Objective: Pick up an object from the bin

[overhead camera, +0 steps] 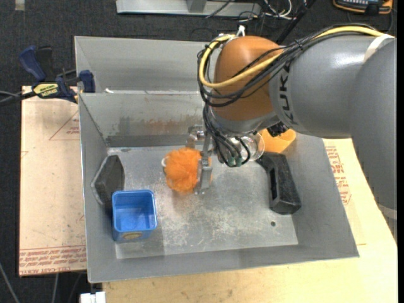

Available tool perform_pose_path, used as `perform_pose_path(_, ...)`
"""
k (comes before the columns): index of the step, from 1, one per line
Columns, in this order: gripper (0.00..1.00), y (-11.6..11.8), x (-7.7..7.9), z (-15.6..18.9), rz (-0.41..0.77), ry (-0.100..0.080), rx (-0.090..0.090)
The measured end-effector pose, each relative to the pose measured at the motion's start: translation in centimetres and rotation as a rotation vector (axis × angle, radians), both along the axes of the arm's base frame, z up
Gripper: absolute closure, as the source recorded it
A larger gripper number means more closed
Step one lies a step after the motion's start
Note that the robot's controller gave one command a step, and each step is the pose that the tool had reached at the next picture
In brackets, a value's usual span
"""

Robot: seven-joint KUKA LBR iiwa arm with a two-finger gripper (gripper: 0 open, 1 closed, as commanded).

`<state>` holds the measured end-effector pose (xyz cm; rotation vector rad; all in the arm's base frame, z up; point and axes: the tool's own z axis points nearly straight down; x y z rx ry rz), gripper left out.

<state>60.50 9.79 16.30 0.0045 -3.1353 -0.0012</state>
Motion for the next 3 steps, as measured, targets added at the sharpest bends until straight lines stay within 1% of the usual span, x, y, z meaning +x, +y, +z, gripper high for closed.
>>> perform_pose_path(1,0.00,0.0,0.1,0.5,-0.002,-0.007,0.001)
perform_pose_path(2,0.00,-0.7,-0.8,-3.7,0.061,-0.011,0.002)
perform_pose_path(3,0.00,1.2,-0.7,-6.8,0.019,-0.005,0.000)
